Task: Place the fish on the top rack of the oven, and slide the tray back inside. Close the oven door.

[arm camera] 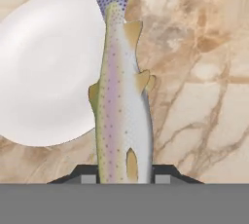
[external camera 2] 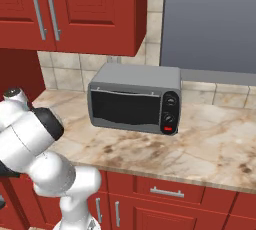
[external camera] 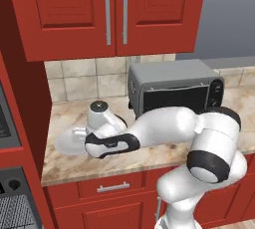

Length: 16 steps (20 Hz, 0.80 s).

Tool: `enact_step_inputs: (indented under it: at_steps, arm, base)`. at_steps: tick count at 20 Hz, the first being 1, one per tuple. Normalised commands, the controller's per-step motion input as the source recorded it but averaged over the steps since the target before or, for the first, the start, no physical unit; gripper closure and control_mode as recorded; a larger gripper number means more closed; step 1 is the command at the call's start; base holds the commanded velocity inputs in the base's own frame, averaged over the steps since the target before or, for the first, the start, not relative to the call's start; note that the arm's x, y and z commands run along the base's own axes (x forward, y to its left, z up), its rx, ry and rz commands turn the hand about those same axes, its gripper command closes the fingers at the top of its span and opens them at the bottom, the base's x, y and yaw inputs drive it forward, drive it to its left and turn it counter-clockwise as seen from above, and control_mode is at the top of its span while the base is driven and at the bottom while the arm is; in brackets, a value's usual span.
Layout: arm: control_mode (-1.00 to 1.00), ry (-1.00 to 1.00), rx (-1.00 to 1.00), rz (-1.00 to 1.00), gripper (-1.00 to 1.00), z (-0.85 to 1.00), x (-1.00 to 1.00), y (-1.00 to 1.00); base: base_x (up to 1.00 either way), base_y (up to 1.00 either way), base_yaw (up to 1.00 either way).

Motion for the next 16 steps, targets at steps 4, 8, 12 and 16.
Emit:
enact_step_inputs:
  at_steps: [4, 8, 12, 16]
  arm:
    - [-1.00, -0.18, 0.07, 0.00, 1.00, 0.97, -0.50, -0.86]
    - [-1.00, -0.15, 0.08, 0.00, 1.00, 1.00, -0.42, -0.81]
    - [-1.00, -0.05, 0.12, 0.00, 1.00, 0.82, -0.48, -0.82]
    - [-1.00, 0.00, 0.13, 0.00, 1.00, 0.60, -0.44, -0.90]
  base:
    - [0.00, 0.00, 0.00]
    - [0.00, 0.00, 0.00]
    - [0.00, 0.00, 0.00]
    - [0.00, 0.00, 0.00]
